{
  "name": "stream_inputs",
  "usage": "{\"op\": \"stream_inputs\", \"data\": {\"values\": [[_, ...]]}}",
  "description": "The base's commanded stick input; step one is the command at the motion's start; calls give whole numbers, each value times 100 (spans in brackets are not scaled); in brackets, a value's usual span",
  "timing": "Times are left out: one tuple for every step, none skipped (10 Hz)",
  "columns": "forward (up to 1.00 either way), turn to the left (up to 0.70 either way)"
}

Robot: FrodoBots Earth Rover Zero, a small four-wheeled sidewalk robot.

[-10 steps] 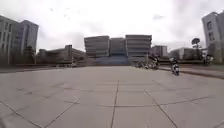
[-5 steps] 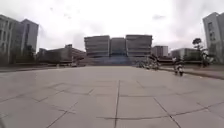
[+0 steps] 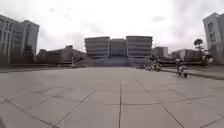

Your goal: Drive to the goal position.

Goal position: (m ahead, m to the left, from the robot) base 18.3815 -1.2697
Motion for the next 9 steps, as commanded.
{"op": "stream_inputs", "data": {"values": [[70, 2], [70, 2], [70, 2], [70, 2], [70, 2], [70, 2], [70, 2], [70, 2], [70, 2]]}}
